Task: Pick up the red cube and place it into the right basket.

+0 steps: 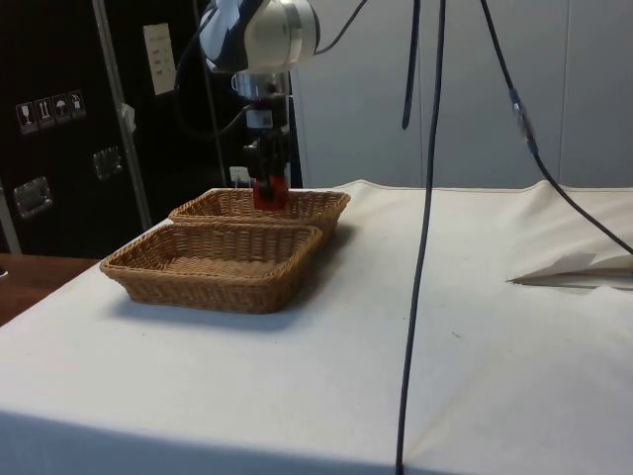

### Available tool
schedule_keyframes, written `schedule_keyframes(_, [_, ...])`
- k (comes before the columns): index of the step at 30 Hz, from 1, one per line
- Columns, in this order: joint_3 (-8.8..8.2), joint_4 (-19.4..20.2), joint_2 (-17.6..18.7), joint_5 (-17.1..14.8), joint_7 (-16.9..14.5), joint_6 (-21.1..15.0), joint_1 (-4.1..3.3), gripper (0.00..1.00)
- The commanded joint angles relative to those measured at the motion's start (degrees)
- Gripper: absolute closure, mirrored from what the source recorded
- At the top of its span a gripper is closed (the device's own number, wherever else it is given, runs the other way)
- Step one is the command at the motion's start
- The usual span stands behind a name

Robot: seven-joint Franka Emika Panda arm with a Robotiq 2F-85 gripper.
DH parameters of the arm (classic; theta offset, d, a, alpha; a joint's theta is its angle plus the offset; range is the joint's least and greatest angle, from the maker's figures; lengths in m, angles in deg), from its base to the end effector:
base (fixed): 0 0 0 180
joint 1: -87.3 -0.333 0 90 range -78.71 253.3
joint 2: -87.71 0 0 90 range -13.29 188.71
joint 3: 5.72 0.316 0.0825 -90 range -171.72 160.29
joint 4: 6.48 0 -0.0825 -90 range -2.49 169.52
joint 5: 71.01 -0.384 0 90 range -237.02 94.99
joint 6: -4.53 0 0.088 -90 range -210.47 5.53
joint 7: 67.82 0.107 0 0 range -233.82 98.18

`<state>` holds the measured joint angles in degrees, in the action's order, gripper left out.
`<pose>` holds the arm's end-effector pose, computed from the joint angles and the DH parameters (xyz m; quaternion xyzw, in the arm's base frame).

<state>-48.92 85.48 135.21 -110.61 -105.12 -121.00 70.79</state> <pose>0.6563 -0.2178 0.2365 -0.9995 0.0266 -0.0191 0.0037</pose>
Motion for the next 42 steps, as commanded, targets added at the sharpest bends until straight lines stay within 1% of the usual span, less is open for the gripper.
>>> schedule_keyframes(1, [0.4, -0.7, 0.4, -0.3, -0.1, 0.3, 0.52, 0.82])
schedule_keyframes(2, [0.4, -0.9, 0.6, -0.4, 0.0, 0.3, 0.52, 0.63])
schedule_keyframes(8, [0.34, -1.2, 0.9, -0.7, 0.0, 0.5, 0.46, 0.05])
schedule_keyframes(9, [0.34, -1.3, 0.9, -0.7, 0.0, 0.5, 0.46, 0.0])
schedule_keyframes(10, [0.06, -0.7, 0.7, -0.5, 0.1, 0.0, 0.0, 0.0])
schedule_keyframes(11, [0.34, -1.3, 1.0, -0.7, 0.0, 0.5, 0.46, 0.0])
schedule_keyframes(15, [0.34, -1.3, 1.0, -0.7, 0.0, 0.5, 0.46, 0.0])
schedule_keyframes(16, [0.06, -0.7, 0.7, -0.5, 0.1, 0.0, 0.06, 0.0])
schedule_keyframes(17, [0.34, -1.3, 1.0, -0.7, 0.0, 0.5, 0.46, 0.0])
schedule_keyframes(18, [0.17, -1.2, 0.7, -0.6, 0.1, 0.6, 0.29, 0.0])
schedule_keyframes(19, [-0.17, -1.1, 0.2, -0.3, 0.3, 0.8, -0.06, 0.0])
schedule_keyframes(23, [-0.86, -0.9, -0.9, 0.0, 0.6, 1.7, -0.86, 0.0])
schedule_keyframes(24, [-1.09, -0.7, -1.5, 0.1, 0.9, 2.1, -1.32, 0.0])
schedule_keyframes(25, [-1.09, -0.7, -1.5, 0.1, 0.9, 2.1, -1.32, 0.0])
schedule_keyframes(32, [-1.15, 0.7, -4.5, 1.8, 2.7, 2.6, -3.04, 0.0])
schedule_keyframes(33, [-0.69, -0.1, -3.8, 1.4, 2.2, 2.9, -2.18, 0.0])
schedule_keyframes(34, [-1.15, 1.3, -5.4, 2.3, 3.3, 2.8, -3.61, 0.0])
schedule_keyframes(39, [-0.92, 2.8, -7.8, 4.0, 4.9, 2.8, -4.98, 0.0])
schedule_keyframes(40, [-0.63, 3.5, -8.9, 4.9, 5.7, 2.8, -5.5, 0.0])
schedule_keyframes(41, [-0.52, 3.8, -9.5, 5.3, 6.0, 2.7, -5.73, 0.0])
schedule_keyframes(42, [-0.52, 3.8, -9.5, 5.3, 6.0, 2.7, -5.73, 0.0])
